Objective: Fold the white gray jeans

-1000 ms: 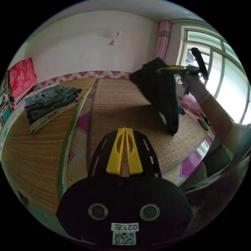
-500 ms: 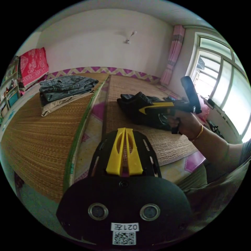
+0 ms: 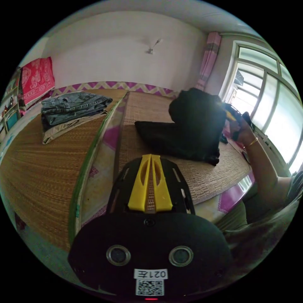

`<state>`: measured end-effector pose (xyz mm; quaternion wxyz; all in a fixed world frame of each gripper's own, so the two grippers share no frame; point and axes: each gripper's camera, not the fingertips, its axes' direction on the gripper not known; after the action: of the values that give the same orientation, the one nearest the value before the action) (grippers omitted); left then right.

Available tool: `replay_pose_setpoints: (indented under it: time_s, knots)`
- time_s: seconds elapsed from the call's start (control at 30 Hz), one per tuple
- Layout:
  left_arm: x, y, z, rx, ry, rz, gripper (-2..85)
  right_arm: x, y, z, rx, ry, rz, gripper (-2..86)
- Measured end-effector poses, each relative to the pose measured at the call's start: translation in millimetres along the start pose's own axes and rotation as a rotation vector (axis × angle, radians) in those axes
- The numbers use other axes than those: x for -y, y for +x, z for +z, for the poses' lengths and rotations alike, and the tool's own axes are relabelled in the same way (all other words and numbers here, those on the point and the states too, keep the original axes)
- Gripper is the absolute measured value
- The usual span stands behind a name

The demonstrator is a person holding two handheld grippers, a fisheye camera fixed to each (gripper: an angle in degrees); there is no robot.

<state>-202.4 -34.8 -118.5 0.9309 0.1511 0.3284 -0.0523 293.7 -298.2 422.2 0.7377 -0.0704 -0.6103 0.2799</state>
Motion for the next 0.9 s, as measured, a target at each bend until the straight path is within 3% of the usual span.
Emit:
replay_pose_setpoints:
  time_s: [0.17, 0.23, 0.37, 0.57, 0.77, 0.9]
  knots:
    - [18.4, 18.5, 26.0, -0.052, 0.0, 0.063, 0.7, 41.1, 53.7, -163.5, -0.252, 0.256, 0.137, 0.4]
    - [29.8, 30.1, 40.1, -0.086, -0.01, 0.101, 2.9, 39.9, 87.4, -193.4, -0.394, 0.228, 0.215, 0.7]
    - [58.7, 76.4, 75.3, -0.168, -0.055, 0.258, 5.8, 14.5, 154.7, -219.8, -0.38, 0.122, 0.377, 2.9]
    - [94.3, 169.3, 123.9, -0.18, -0.083, 0.497, 7.4, -11.4, 91.3, -226.0, -0.525, 0.226, 0.217, 5.5]
    - [118.3, 245.0, 194.0, -0.074, -0.183, 0.601, 10.5, -44.2, 14.7, -169.8, -0.555, 0.082, -0.062, 4.9]
    - [116.5, 263.6, 228.3, 0.012, -0.252, 0.633, 9.1, -81.7, -12.8, -134.8, -0.488, -0.005, -0.131, 3.9]
